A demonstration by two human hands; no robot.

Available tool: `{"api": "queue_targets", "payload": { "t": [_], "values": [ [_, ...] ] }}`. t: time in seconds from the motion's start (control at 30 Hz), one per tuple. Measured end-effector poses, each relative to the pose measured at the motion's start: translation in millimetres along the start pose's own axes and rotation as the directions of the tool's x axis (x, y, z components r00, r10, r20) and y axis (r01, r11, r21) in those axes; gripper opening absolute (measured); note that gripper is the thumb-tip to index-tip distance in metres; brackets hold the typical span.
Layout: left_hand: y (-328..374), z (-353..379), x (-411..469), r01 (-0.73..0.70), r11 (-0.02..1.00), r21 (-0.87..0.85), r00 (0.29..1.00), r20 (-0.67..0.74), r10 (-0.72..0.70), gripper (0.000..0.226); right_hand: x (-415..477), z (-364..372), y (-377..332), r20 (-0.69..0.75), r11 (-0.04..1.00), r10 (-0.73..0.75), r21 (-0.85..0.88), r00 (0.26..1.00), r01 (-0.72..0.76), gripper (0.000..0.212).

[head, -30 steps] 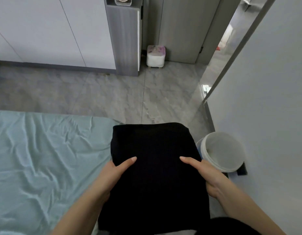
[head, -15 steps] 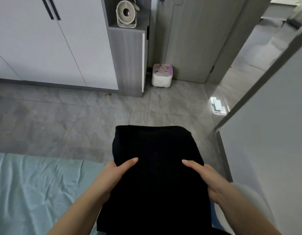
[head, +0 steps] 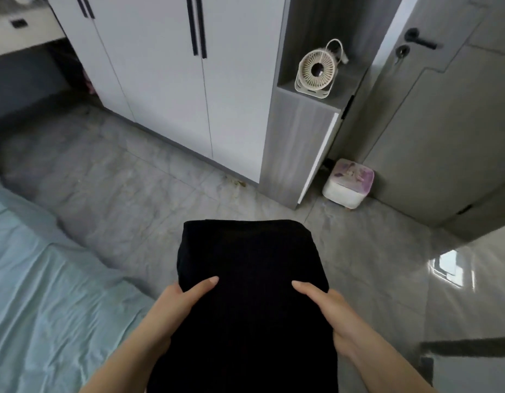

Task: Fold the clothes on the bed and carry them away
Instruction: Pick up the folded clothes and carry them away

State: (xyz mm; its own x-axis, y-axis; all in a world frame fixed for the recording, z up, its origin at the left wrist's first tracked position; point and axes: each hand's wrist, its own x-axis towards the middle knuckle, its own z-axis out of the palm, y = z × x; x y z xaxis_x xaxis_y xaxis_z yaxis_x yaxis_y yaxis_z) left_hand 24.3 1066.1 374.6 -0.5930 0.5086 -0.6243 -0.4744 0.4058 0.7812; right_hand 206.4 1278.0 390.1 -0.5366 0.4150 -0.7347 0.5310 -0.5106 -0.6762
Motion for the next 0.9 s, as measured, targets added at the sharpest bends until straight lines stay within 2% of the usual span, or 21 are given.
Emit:
{"api": "queue_targets", "payload": {
  "t": [0.07, 0.13, 0.2, 0.33, 0.43, 0.53, 0.63, 0.7, 0.9],
  "values": [
    [18, -3, 25, 0.010, 0.999, -0.037, 0.999, -0.036, -0.011, 0.049, 32, 6, -33, -0.009, 0.998, -0.035, -0.053, 0.999, 0.035, 0.070],
    [36, -10, 55, -0.011, 0.997, -0.072, 0.997, -0.077, 0.005, 0.043, 66, 16, -62, -0.025, 0.993, -0.076, -0.094, 0.997, 0.073, 0.100],
    [58, -21, 84, -0.038, 0.994, -0.097, 0.994, -0.107, 0.028, 0.039, 95, 31, -93, -0.003, 0.990, -0.077, -0.115, 0.997, 0.076, 0.114],
    [108, -53, 140, -0.001, 0.993, -0.116, 0.990, -0.142, -0.015, 0.037, 150, 65, -160, -0.005, 0.987, -0.038, -0.157, 0.999, 0.037, 0.099],
    [142, -81, 175, 0.010, 0.993, -0.117, 0.982, -0.186, -0.031, 0.042, 190, 94, -211, 0.070, 0.981, -0.029, -0.190, 0.997, 0.042, 0.079],
    [168, -107, 204, -0.028, 0.989, -0.142, 0.967, -0.254, -0.009, 0.037, 229, 128, -257, 0.146, 0.971, -0.027, -0.229, 0.989, 0.060, 0.051],
    [189, -132, 230, -0.042, 0.983, -0.178, 0.943, -0.333, -0.020, 0.040, 266, 162, -295, 0.221, 0.964, -0.010, -0.256, 0.975, 0.068, 0.040],
    [201, -151, 248, -0.042, 0.973, -0.228, 0.933, -0.358, -0.044, 0.046, 292, 186, -320, 0.274, 0.956, 0.023, -0.286, 0.961, 0.059, 0.044],
    [234, -210, 311, -0.080, 0.928, -0.364, 0.878, -0.466, -0.107, 0.067, 384, 271, -395, 0.373, 0.885, 0.113, -0.458, 0.921, 0.077, 0.085]
  ]
}}
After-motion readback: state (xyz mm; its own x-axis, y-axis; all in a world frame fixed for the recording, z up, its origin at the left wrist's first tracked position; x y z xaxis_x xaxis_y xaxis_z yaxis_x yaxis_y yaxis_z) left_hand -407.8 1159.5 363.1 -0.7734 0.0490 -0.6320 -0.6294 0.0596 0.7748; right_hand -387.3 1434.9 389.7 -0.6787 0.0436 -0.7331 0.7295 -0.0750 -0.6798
